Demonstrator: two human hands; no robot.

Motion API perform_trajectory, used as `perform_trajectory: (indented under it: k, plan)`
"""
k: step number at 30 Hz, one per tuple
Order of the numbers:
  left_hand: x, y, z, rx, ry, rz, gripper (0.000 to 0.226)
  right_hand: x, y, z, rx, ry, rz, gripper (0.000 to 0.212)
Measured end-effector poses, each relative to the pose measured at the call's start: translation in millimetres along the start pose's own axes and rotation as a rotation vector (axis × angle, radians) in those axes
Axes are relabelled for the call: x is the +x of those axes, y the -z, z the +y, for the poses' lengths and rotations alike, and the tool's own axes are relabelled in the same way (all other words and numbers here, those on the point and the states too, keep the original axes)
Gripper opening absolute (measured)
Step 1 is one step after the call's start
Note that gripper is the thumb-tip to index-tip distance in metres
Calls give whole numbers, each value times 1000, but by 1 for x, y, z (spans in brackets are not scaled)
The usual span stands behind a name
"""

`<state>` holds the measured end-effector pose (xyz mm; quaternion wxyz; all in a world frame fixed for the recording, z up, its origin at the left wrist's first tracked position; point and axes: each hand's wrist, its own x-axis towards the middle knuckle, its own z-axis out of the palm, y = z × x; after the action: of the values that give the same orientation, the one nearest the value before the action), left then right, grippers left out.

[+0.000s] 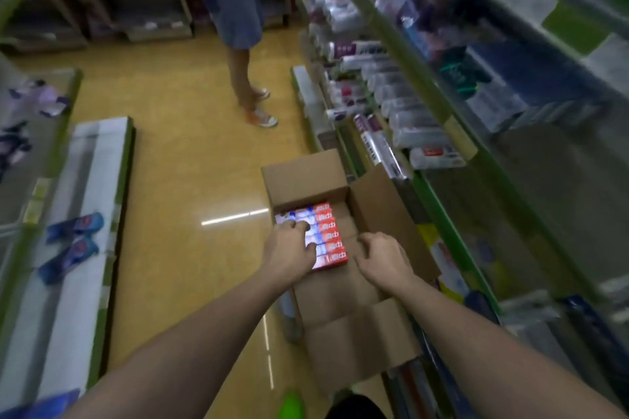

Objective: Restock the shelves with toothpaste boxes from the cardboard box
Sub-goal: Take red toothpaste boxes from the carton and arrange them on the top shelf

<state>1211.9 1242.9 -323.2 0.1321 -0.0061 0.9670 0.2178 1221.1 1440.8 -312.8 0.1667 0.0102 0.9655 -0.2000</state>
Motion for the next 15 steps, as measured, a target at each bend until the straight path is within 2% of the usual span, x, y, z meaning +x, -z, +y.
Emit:
perform_trajectory:
  k: [3, 7, 12, 15]
  plan:
    - [17, -35, -1, 48, 16, -86, 46, 27, -32, 20, -4, 5, -98, 30]
    - [32, -91, 2, -8, 102, -187, 49, 62, -78, 41, -66, -1, -262, 36]
    - [57, -149, -13, -104, 297, -257, 47, 99, -133, 53, -145, 36, -429, 43]
    - [82, -166, -27, -134, 425, -241, 49, 122, -158, 60, -179, 93, -439, 49]
